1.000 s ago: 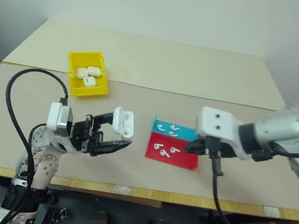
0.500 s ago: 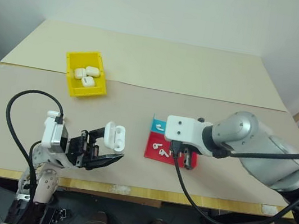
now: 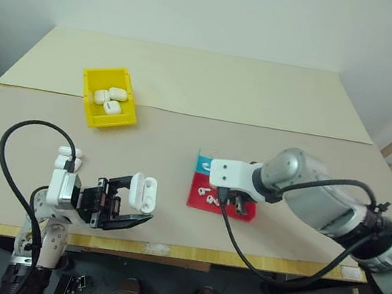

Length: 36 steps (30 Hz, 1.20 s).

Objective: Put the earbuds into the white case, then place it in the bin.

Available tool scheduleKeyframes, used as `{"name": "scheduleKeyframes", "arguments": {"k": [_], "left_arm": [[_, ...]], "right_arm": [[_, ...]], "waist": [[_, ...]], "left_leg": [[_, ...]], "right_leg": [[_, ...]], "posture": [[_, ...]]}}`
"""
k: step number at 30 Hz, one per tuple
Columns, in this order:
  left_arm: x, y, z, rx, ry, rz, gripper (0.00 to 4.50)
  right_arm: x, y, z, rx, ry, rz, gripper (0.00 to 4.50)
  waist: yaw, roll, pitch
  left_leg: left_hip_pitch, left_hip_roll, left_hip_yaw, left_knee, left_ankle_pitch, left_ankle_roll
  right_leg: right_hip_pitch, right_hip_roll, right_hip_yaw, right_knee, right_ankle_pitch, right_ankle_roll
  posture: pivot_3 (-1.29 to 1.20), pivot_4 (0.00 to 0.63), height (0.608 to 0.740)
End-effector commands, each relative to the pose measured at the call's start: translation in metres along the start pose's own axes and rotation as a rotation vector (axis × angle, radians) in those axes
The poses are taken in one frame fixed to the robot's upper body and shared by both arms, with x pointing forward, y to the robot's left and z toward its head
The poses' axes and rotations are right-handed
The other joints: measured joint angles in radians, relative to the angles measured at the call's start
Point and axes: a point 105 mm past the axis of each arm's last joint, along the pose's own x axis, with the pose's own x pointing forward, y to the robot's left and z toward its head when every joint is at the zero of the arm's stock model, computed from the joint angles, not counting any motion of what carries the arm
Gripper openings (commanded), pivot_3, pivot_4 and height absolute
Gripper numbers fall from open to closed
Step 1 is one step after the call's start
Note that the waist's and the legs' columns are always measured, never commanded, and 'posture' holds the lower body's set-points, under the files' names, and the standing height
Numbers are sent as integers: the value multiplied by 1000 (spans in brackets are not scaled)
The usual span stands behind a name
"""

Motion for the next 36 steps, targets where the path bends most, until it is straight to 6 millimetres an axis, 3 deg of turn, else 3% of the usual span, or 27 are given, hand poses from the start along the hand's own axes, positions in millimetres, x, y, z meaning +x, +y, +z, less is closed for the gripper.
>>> {"name": "scheduleKeyframes", "arguments": {"k": [1,36], "left_arm": [[3,-2,9,51,-10,-13,2714],[3,-7,10,59,25,29,2714]], "right_arm": [[-6,-9,4,-44,-5,-35,1758],[16,-18,-15,-104,62,1,1758]], "waist": [[0,0,0],[0,0,0]], "left_leg": [[0,0,0,0,0,0],[0,0,0,0,0,0]], "right_leg": [[0,0,0,0,0,0],[0,0,0,0,0,0]], "posture": [[0,150,740],[0,150,740]]}}
